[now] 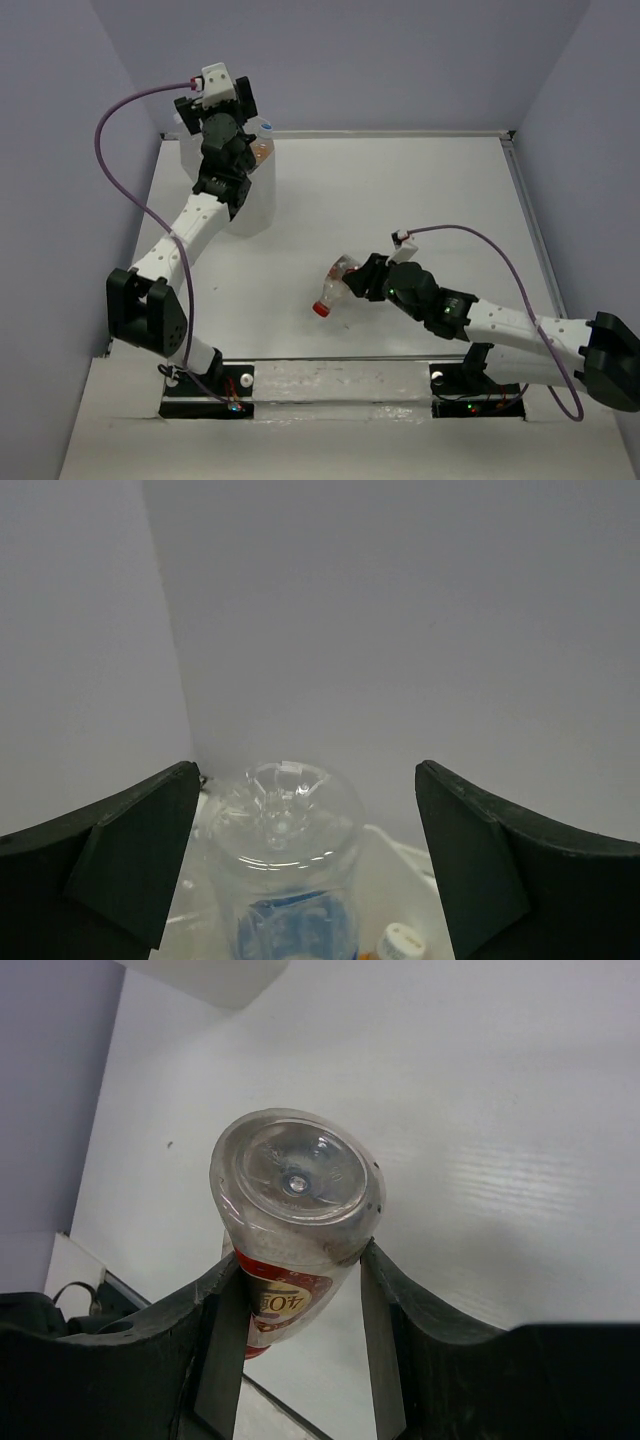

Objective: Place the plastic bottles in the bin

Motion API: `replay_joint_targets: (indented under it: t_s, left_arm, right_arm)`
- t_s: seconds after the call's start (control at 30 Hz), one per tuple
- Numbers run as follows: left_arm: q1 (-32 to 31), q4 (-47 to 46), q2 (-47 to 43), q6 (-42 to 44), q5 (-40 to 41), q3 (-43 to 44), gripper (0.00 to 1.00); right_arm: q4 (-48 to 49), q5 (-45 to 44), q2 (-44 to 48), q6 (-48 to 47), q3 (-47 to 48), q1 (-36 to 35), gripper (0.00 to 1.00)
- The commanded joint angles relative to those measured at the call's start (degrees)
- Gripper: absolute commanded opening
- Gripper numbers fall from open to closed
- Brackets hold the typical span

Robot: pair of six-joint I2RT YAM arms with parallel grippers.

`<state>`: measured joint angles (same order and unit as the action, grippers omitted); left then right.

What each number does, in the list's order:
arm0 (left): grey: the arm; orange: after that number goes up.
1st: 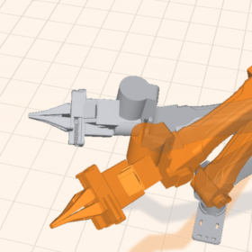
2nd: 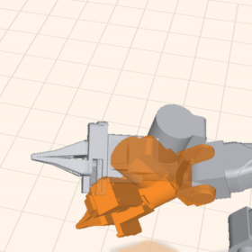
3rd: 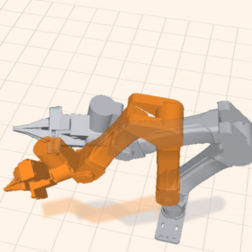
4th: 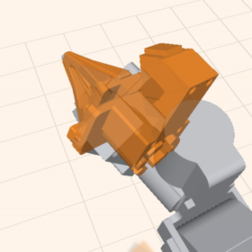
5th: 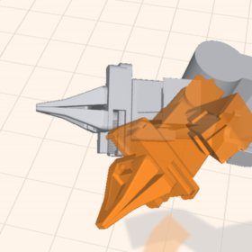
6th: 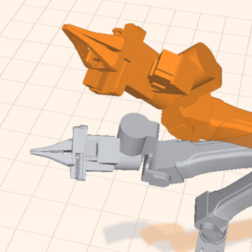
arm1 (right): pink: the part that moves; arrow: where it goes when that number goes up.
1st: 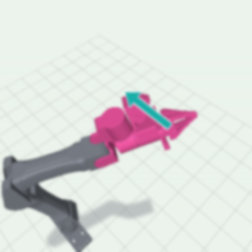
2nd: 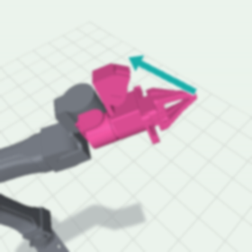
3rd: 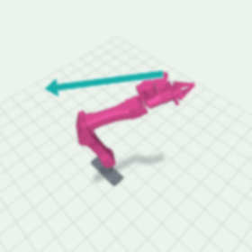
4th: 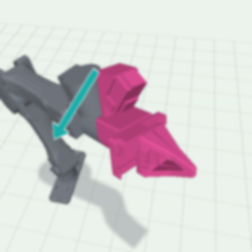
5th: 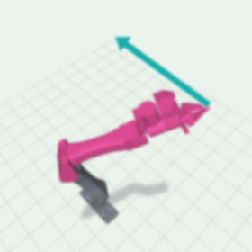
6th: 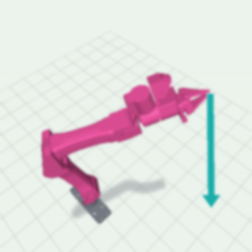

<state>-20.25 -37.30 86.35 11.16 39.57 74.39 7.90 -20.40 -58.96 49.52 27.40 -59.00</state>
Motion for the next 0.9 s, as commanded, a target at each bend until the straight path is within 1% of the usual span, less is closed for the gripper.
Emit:
replay_joint_targets:
  t_s: [0.0,0.03,0.07,0.13,0.2,0.23,0.27,0.33,0.37,0.4,0.43,0.47,0.5,0.53,0.57,0.6,0.63,0.67,0.73,0.77,0.8,0.83,0.87]
  left_arm:
    - [-1.2,7.0,-3.5,-4.5,-5.4,12.4,0.99]
    - [-1.2,9.9,-3.6,-5.2,-6.5,15.5,0.99]
    - [-1.2,10.0,-3.8,-5.9,-7.4,16.8,0.99]
    - [-1.2,14.3,-4.3,-7.9,-9.6,20.5,0.99]
    - [-1.2,18.3,-4.9,-9.3,-10.9,22.5,0.99]
    - [-1.2,20.3,-5.1,-10.7,-11.4,23.9,0.99]
    - [-1.2,20.3,-5.7,-12.1,-12.0,24.3,0.99]
    - [-1.2,23.9,-7.8,-15.2,-13.6,24.9,0.99]
    - [-1.2,25.2,-9.1,-19.2,-14.3,24.2,0.99]
    - [-1.2,26.9,-12.2,-21.2,-16.6,22.9,0.99]
    - [-1.2,27.3,-14.2,-23.1,-18.1,21.3,0.99]
    - [-1.2,27.6,-16.4,-26.5,-19.3,16.7,0.99]
    - [-1.2,27.8,-21.1,-28.2,-21.0,14.1,0.99]
    - [-1.2,28.2,-23.4,-29.4,-21.4,9.2,0.99]
    - [-1.2,30.2,-25.9,-31.2,-21.4,7.0,0.99]
    - [-1.2,31.2,-30.9,-31.7,-20.3,4.6,0.99]
    - [-1.2,32.2,-33.4,-32.2,-19.3,-0.5,0.99]
    - [-1.1,33.9,-38.7,-32.6,-16.9,-3.0,0.99]
    - [-1.2,36.2,-44.0,-32.9,-14.3,-7.8,0.99]
    - [-1.2,37.2,-46.5,-33.3,-13.0,-12.5,0.99]
    - [-1.1,40.4,-49.0,-33.7,-11.8,-14.8,0.99]
    - [-1.1,42.0,-53.6,-34.1,-10.0,-18.6,0.99]
    - [-1.1,45.2,-55.9,-34.4,-9.1,-20.4,0.99]
  right_arm:
    - [1.4,-3.8,-0.7,-8.9,8.4,-0.6,0.29]
    - [1.3,-3.9,-0.9,-9.9,9.4,-0.6,0.29]
    - [1.3,-4.2,-1.2,-10.9,10.5,-0.6,0.29]
    - [1.4,-4.8,-1.9,-13.6,13.8,-0.6,0.29]
    - [1.5,-5.3,-3.3,-17.1,16.4,-0.6,0.29]
    - [1.9,-5.3,-4.0,-18.2,19.5,-0.6,0.29]
    - [2.3,-5.3,-4.8,-19.6,21.2,-0.6,0.29]
    - [3.7,-4.5,-8.1,-24.6,24.7,-0.6,0.28]
    - [5.1,-4.3,-9.4,-26.6,28.7,-0.6,0.28]
    - [5.5,-4.1,-12.1,-29.8,31.0,-0.6,0.28]
    - [6.1,-3.9,-12.1,-31.5,33.2,-0.6,0.28]
    - [7.8,-3.6,-14.8,-33.3,37.4,-0.6,0.28]
    - [9.0,-3.3,-16.2,-34.7,39.5,-0.6,0.28]
    - [11.7,-3.0,-17.6,-37.7,41.4,-0.6,0.28]
    - [12.9,-2.7,-20.6,-39.5,43.3,-0.6,0.28]
    - [14.7,-2.1,-22.2,-42.7,47.8,-0.6,0.28]
    - [15.1,-1.7,-24.0,-43.7,50.3,-0.6,0.28]
    - [15.7,-1.0,-27.8,-45.1,55.2,-0.6,0.28]
    - [17.1,0.2,-31.5,-48.7,60.3,-0.6,0.28]
    - [17.2,0.5,-33.7,-50.0,62.9,-0.6,0.28]
    - [17.5,0.8,-35.7,-51.6,65.6,-0.6,0.28]
    - [18.2,0.8,-39.9,-53.9,71.0,-0.6,0.28]
    - [18.3,0.5,-42.2,-55.3,73.9,-0.6,0.28]
